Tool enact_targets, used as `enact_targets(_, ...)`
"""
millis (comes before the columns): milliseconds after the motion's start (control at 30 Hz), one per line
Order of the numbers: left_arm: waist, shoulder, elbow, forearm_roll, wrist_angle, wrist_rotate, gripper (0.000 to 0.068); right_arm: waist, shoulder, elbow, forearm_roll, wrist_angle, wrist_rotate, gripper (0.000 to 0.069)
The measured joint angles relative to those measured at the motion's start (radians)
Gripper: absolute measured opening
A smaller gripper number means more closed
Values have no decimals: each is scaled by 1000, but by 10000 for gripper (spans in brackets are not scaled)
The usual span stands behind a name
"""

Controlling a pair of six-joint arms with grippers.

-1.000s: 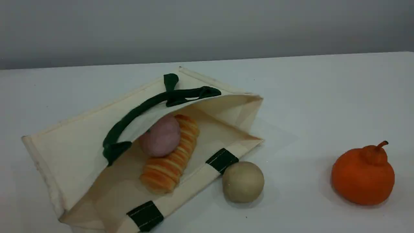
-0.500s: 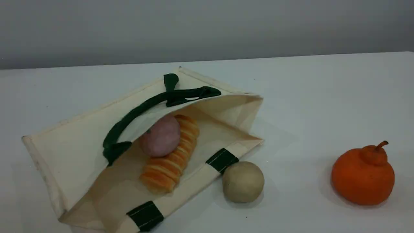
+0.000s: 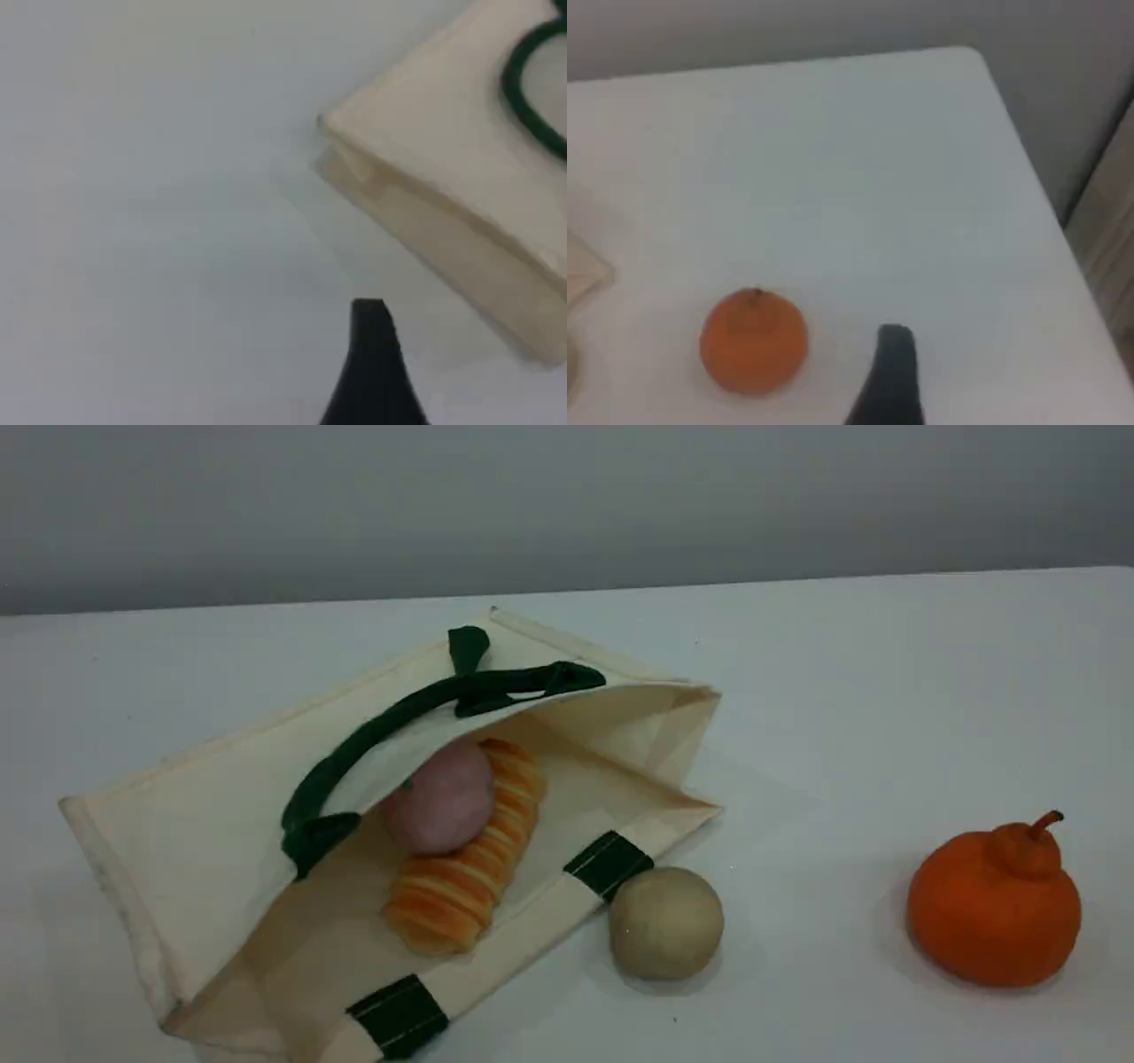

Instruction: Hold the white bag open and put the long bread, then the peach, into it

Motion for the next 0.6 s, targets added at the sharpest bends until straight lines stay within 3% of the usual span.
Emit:
enact_targets(400, -23, -30, 0, 2, 0, 0, 472, -17, -31, -1, 5, 0, 0, 592)
enact_targets(600, -23, -83, 0, 2, 1, 0, 472, 20, -31, -1, 11, 0, 0, 592)
